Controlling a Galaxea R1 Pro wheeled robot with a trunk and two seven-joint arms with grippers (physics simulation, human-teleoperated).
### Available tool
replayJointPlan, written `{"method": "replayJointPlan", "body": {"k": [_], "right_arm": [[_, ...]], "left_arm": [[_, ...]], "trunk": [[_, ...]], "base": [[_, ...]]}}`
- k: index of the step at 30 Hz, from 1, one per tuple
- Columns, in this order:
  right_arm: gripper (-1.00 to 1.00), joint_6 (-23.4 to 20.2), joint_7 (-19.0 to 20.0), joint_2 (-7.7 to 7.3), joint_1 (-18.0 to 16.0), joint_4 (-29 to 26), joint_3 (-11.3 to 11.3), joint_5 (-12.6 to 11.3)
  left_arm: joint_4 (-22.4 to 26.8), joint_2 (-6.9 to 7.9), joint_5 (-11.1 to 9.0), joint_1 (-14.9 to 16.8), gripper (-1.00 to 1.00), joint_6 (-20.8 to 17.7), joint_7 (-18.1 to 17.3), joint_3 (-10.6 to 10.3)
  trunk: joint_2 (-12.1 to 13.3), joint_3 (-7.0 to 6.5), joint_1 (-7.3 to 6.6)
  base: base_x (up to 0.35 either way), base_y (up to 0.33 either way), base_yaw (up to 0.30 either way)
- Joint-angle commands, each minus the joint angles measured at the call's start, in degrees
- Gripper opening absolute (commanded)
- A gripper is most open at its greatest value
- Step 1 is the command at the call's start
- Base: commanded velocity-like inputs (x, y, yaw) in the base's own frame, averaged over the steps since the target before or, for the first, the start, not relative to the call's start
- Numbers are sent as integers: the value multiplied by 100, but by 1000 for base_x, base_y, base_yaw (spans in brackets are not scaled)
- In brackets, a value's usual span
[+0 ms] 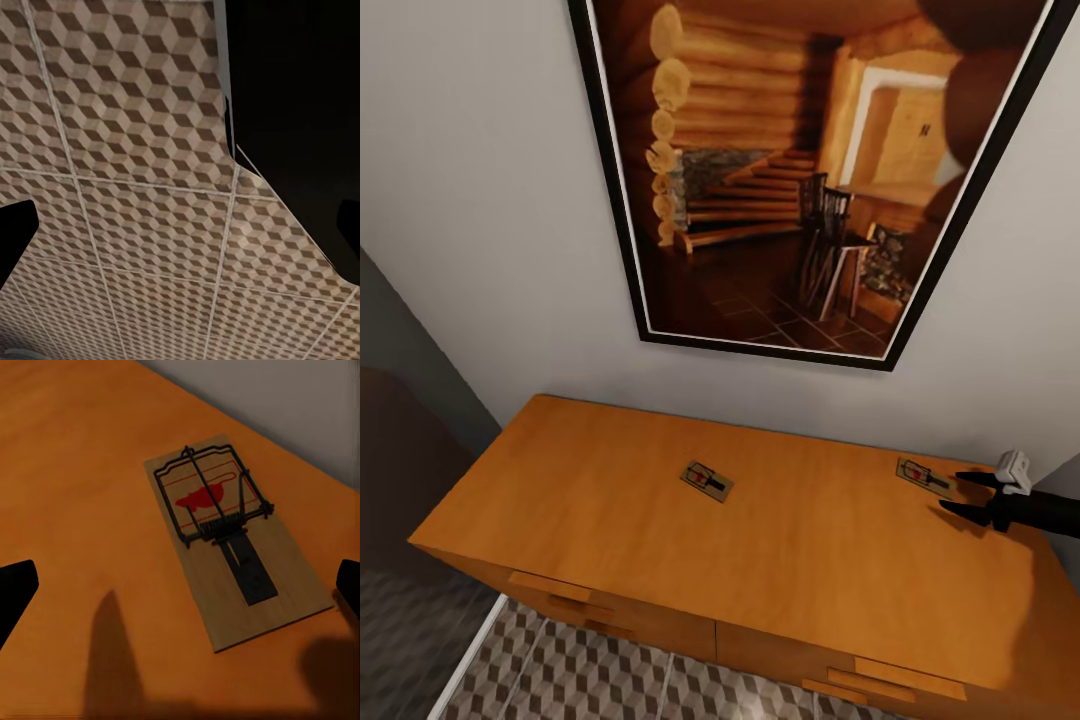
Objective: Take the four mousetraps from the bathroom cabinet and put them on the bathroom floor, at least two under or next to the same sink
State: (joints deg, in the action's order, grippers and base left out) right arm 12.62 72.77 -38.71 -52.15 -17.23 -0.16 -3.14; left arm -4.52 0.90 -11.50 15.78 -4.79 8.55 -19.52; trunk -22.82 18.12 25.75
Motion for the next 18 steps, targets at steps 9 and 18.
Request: {"method": "replayJointPlan", "body": {"k": [9, 18], "right_arm": [[100, 21, 17, -16, -6, 9, -10, -13], [100, 21, 17, -14, -6, 9, -6, -13]], "left_arm": [[-5, -2, -54, 5, 100, -13, 6, -47], [-5, -2, -54, 4, 100, -13, 6, -48]], "trunk": [[-10, 9, 3], [-10, 9, 3]], "base": [[0, 0, 0], [0, 0, 0]]}}
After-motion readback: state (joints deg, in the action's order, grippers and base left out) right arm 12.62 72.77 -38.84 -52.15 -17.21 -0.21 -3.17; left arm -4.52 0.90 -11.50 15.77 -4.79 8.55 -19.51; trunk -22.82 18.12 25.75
